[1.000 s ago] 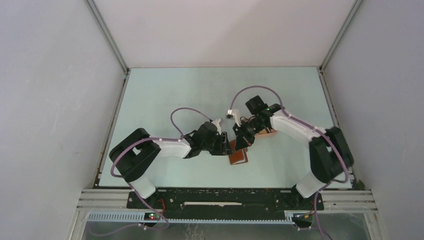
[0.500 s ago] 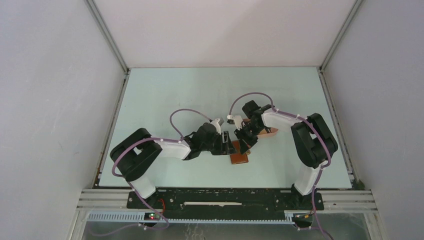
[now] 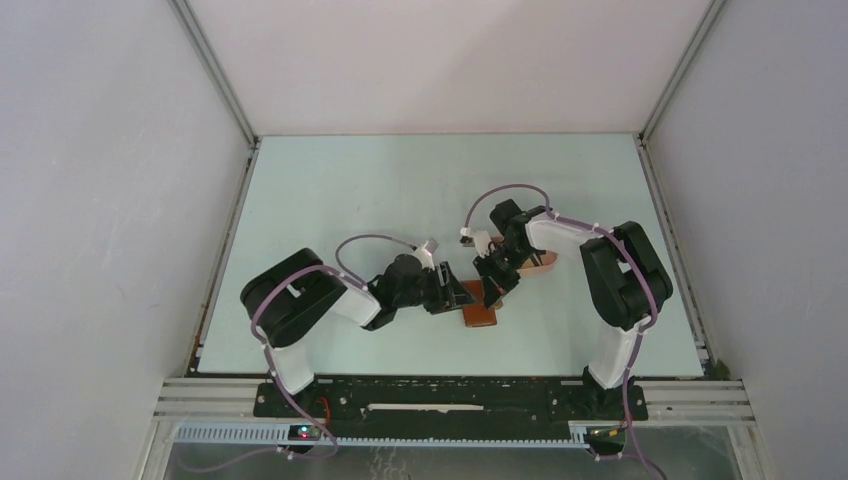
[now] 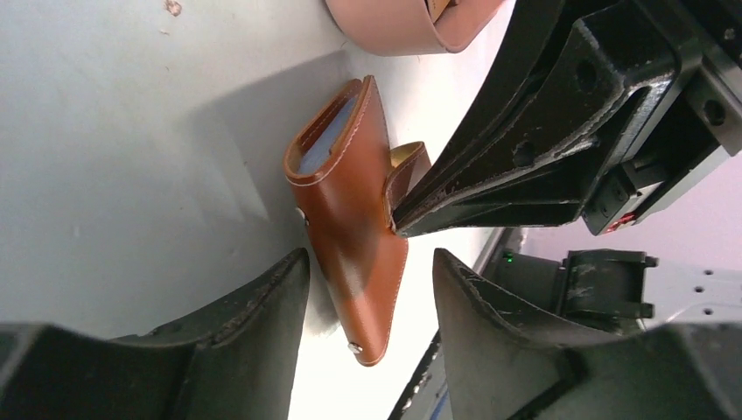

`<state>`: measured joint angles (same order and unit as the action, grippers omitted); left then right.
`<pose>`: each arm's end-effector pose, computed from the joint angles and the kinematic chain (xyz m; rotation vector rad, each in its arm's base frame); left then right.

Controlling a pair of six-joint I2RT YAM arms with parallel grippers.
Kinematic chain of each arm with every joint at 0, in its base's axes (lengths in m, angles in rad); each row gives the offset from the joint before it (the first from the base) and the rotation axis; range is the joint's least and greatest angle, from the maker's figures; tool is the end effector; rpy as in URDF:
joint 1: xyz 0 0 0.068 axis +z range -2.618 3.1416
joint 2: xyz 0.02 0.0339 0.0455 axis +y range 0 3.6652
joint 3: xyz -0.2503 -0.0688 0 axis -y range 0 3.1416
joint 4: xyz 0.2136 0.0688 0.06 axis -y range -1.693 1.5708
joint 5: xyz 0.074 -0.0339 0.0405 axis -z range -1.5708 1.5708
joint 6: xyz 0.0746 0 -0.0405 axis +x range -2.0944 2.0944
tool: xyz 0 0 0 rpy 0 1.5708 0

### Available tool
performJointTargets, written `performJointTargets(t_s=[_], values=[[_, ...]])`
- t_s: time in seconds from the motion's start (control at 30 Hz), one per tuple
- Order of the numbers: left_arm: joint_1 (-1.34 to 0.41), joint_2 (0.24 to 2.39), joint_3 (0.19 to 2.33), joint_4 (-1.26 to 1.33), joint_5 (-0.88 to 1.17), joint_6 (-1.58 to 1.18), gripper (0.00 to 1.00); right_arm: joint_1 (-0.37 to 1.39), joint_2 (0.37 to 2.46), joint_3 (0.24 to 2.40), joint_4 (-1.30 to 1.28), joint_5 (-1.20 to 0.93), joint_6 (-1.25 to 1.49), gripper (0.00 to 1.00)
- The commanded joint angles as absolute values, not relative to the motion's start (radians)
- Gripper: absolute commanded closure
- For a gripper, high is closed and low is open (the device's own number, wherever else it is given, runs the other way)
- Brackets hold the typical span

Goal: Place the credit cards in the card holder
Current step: Turn over the card holder at the center of the board.

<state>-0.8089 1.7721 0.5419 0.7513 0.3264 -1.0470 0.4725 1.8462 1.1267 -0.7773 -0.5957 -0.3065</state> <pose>0.2080 -0.2526 0.1108 -0.0459 2.3737 -1.3819 0.2466 0.1730 0.1234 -1.1631 2.7444 0.9210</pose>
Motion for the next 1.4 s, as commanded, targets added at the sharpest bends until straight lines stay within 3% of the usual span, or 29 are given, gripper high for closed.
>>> performJointTargets(t_s=[0.0,0.33,0.47,0.63,0.77,0.87,0.93,0.97,1.03,1.07,1.13,1.23,1.37], values=[[-0.810,1.838,0.525,0.839,0.353,-1.104,0.44,0.448,1.900,1.111,-0.764,-0.459,-0.345,0.99],[-0.810,1.909,0.530,0.963,0.385,-1.104,0.81,0.436,1.859,1.112,-0.779,-0.513,-0.373,0.99],[-0.809,1.790,0.458,0.953,0.363,-1.021,0.87,0.397,1.749,1.112,-0.833,-0.646,-0.454,0.97],[-0.815,1.499,0.431,0.606,0.268,-0.756,0.88,0.317,1.560,1.120,-0.951,-0.866,-0.628,0.94],[-0.886,1.236,0.529,0.167,0.023,-0.469,0.90,0.243,1.392,1.120,-0.979,-0.946,-0.702,0.93],[-0.964,1.118,0.586,0.015,-0.144,-0.284,0.91,0.202,1.251,1.104,-0.900,-0.949,-0.686,0.92],[-1.026,1.077,0.595,-0.017,-0.260,-0.143,0.92,0.192,1.164,1.071,-0.787,-0.902,-0.650,0.87],[-1.062,1.063,0.594,-0.018,-0.315,-0.076,0.92,0.188,1.121,1.052,-0.728,-0.871,-0.610,0.75],[-1.139,1.047,0.581,0.012,-0.410,0.083,0.94,0.178,1.103,1.016,-0.604,-0.815,-0.444,0.33],[-1.180,1.043,0.570,0.050,-0.458,0.173,0.95,0.172,1.123,1.019,-0.608,-0.845,-0.407,0.26],[-1.248,1.038,0.532,0.139,-0.537,0.349,1.00,0.172,1.195,1.037,-0.646,-0.958,-0.372,0.25],[-1.325,1.023,0.452,0.331,-0.599,0.654,1.00,0.176,1.327,1.070,-0.696,-1.094,-0.309,0.32],[-1.372,1.012,0.420,0.457,-0.606,0.909,1.00,0.200,1.443,1.073,-0.742,-1.215,-0.304,0.31]])
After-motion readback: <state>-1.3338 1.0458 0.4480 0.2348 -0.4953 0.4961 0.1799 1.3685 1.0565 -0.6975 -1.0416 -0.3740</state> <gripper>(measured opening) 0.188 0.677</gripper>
